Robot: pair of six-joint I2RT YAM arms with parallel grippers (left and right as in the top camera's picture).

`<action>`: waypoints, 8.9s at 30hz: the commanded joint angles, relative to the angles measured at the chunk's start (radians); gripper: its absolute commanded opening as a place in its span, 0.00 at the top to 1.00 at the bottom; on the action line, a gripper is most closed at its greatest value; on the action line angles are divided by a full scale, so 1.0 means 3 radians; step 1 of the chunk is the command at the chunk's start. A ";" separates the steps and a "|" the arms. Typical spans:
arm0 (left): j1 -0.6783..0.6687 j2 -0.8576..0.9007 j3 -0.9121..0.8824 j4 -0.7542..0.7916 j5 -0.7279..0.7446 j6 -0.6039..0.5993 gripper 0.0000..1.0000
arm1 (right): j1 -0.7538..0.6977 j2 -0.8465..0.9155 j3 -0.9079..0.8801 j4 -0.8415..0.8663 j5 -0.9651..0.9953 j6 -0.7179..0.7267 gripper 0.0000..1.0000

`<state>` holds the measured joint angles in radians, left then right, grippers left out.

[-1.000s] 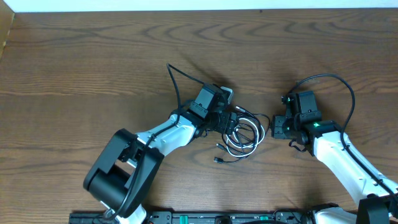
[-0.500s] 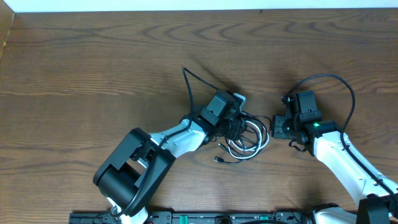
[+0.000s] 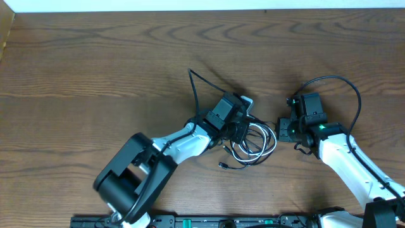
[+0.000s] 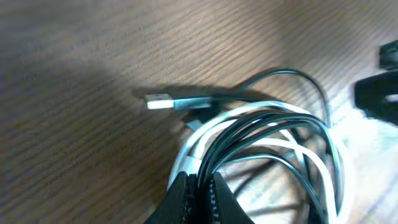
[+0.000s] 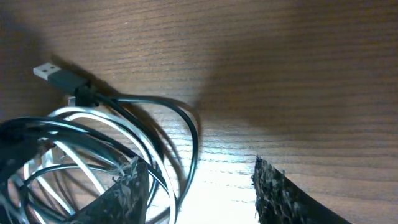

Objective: Untangle cables

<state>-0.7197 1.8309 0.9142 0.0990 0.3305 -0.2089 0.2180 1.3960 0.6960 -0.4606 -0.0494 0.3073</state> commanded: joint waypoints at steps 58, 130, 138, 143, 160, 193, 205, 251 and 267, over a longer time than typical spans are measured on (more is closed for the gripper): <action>0.1386 -0.2513 0.0014 -0.1002 0.1167 -0.0006 0.93 | -0.0011 -0.0010 -0.0014 -0.0121 0.0696 0.0805 0.92; 0.0944 -0.1839 0.0014 -0.0041 0.2609 -0.0161 0.92 | -0.0645 -0.0010 -0.0014 0.0506 -0.2739 -0.1080 0.22; 0.0919 -0.1837 0.0014 -0.0037 0.2591 -0.0195 0.92 | -0.0426 -0.0010 -0.0014 0.0764 -0.2728 -0.1077 0.24; 0.0919 -0.1837 0.0014 -0.0039 0.2614 -0.0200 0.93 | -0.0412 -0.0010 -0.0014 0.0810 -0.2455 -0.1067 0.87; 0.0919 -0.1835 0.0011 -0.1494 0.0329 0.0122 0.41 | -0.0422 -0.0010 -0.0014 -0.0427 0.0783 0.0779 0.99; 0.0430 -0.0437 -0.0025 -0.0253 0.0857 0.0013 0.31 | -0.0415 -0.0010 -0.0014 -0.0011 -0.0782 0.0216 0.99; 0.0348 -0.0123 -0.0027 -0.0015 0.0860 -0.0125 0.44 | -0.0416 -0.0010 -0.0014 -0.0011 -0.0782 0.0215 0.99; 0.0561 -0.2466 0.0031 -0.0944 0.0242 -0.0045 0.93 | -0.0479 -0.0010 -0.0014 -0.0504 0.0482 0.0779 0.99; 0.2597 -0.3003 0.0031 -0.1466 0.0295 -0.0046 0.93 | -0.1855 -0.0010 -0.0014 -0.0581 0.0670 0.0790 0.99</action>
<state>-0.0250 0.9432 0.9138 -0.3317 0.4129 -0.2352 -0.2680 1.3941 0.6895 -0.6353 0.1181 0.5343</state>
